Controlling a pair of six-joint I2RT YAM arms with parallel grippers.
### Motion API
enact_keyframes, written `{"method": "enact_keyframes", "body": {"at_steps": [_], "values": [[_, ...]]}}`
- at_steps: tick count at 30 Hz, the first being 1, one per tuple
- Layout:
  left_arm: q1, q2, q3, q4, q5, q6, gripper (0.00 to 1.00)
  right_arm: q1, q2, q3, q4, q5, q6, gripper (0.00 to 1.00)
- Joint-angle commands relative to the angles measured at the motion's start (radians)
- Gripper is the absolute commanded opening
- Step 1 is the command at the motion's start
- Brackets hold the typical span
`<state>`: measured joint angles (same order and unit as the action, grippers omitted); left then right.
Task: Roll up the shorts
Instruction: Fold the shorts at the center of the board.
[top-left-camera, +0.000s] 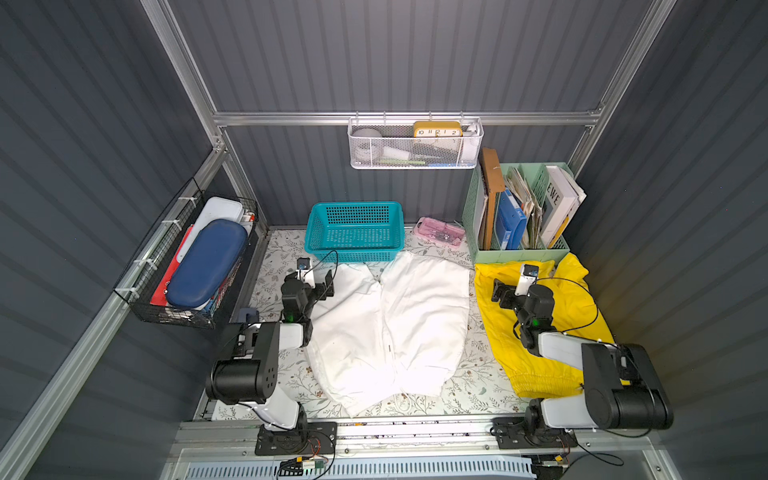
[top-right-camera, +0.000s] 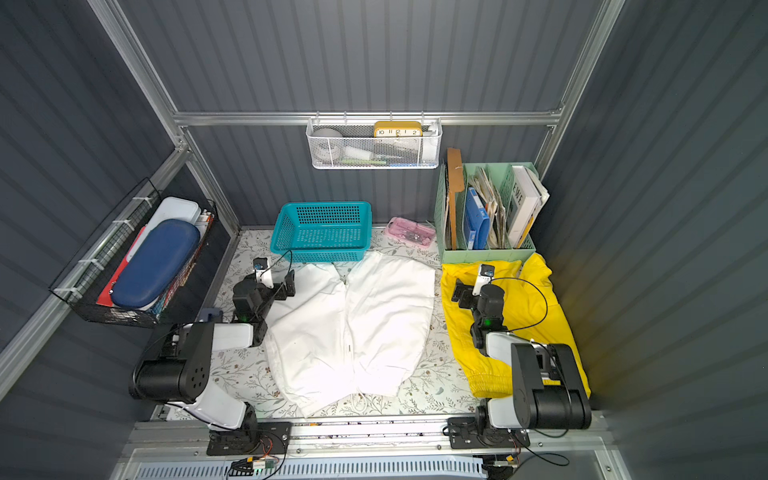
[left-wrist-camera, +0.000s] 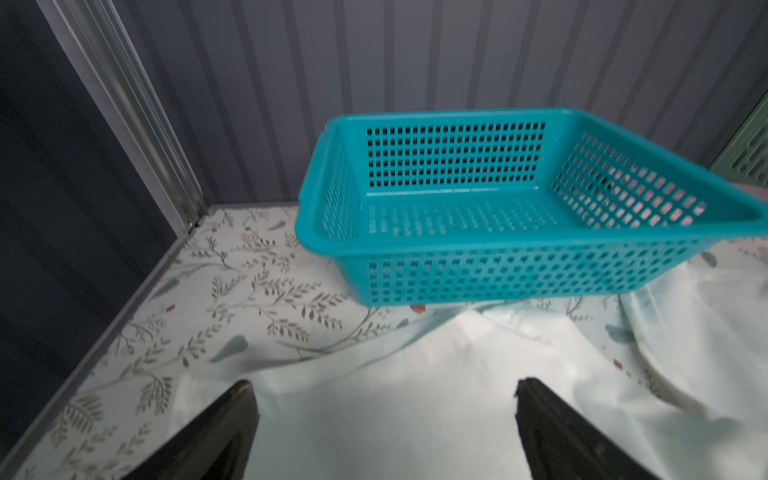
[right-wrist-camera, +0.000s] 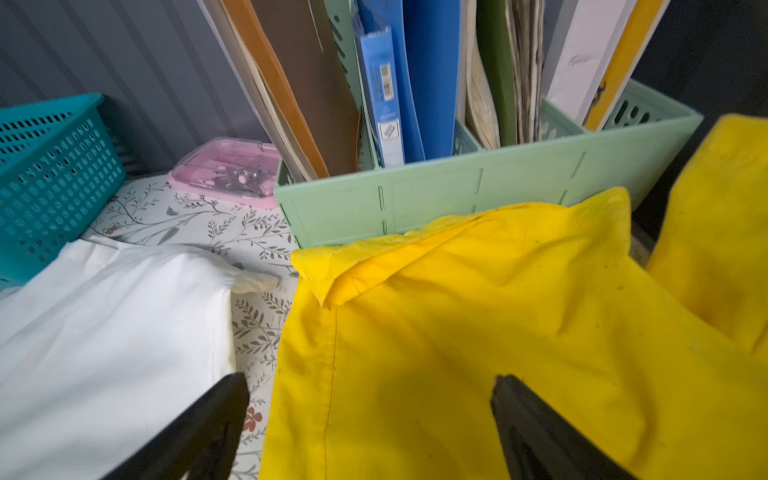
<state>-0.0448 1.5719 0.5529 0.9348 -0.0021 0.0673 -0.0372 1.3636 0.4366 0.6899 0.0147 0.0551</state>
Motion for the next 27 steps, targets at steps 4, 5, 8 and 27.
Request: {"method": "enact_keyframes", "body": {"at_steps": [4,5,8,27], "values": [[-0.121,-0.144,0.112,-0.247,0.029,0.058,1.00,0.007,-0.084,0.131,-0.280,-0.093,0.027,0.96],[-0.155,-0.152,0.133,-0.284,0.029,0.082,1.00,0.007,-0.080,0.148,-0.301,-0.114,0.031,0.96],[-0.260,-0.173,0.188,-0.382,0.047,0.123,1.00,0.007,-0.048,0.223,-0.408,-0.191,0.048,0.96],[-0.828,-0.039,0.346,-0.757,0.112,0.145,1.00,0.145,0.238,0.569,-0.834,-0.283,0.064,0.92]]}}
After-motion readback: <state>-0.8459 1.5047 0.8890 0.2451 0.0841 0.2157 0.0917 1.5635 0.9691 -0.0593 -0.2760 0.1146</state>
